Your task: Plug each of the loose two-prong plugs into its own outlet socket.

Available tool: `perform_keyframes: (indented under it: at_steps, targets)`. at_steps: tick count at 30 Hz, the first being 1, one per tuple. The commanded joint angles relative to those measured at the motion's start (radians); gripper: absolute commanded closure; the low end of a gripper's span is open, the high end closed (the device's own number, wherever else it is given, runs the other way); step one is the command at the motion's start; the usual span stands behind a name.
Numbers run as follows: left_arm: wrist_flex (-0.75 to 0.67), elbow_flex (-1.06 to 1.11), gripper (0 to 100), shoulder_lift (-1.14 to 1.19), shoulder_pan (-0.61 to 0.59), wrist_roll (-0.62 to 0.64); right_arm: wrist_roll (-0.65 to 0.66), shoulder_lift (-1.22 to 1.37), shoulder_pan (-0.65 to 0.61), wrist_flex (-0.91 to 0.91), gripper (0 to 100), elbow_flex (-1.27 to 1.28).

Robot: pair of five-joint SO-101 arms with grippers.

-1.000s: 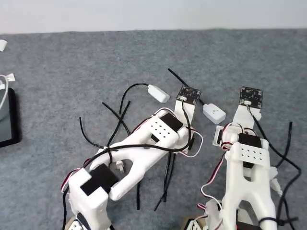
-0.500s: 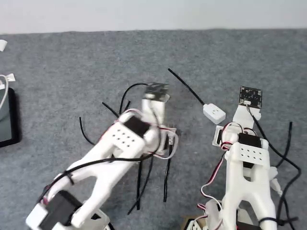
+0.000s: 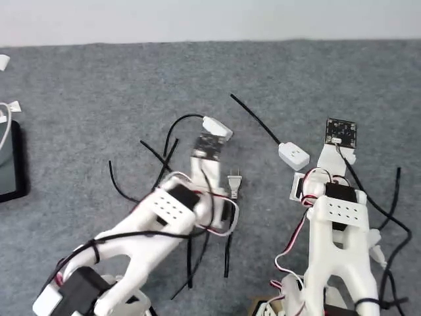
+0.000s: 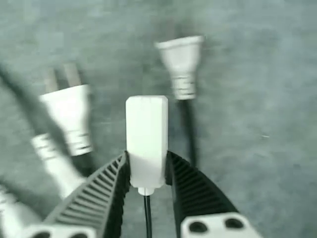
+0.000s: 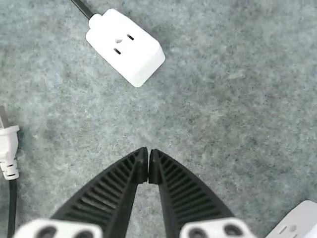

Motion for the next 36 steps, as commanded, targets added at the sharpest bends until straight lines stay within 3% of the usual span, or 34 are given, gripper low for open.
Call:
perform_keyframes:
  at_steps: [1,4,13,16,21,25,30,36]
  targets:
    - [-0.034,-0.082,99,-0.031,0.063,0.101,0.014,0.002,-0.010,-0.021,95.7,-0.051]
    - [-0.038,-0.108,98,-0.014,0.063,0.180,0.014,0.002,-0.010,-0.021,95.7,-0.051]
    - [-0.025,-0.220,98,0.270,-0.100,0.186,0.015,0.002,-0.008,-0.019,95.7,-0.051]
    - [0.061,-0.298,98,0.321,-0.115,0.186,0.015,0.002,-0.010,-0.019,95.7,-0.051]
    - [0.083,-0.305,84,0.356,-0.112,0.186,0.017,0.002,-0.010,-0.019,95.7,-0.051]
    - [0.137,-0.314,76,0.344,-0.137,0.187,0.017,0.002,-0.010,-0.019,95.7,-0.051]
    - [0.181,-0.323,76,0.265,-0.213,0.169,0.034,0.002,-0.010,-0.019,95.7,-0.051]
    - [0.239,-0.283,76,0.037,-0.213,0.074,0.035,0.002,-0.010,-0.019,95.7,-0.051]
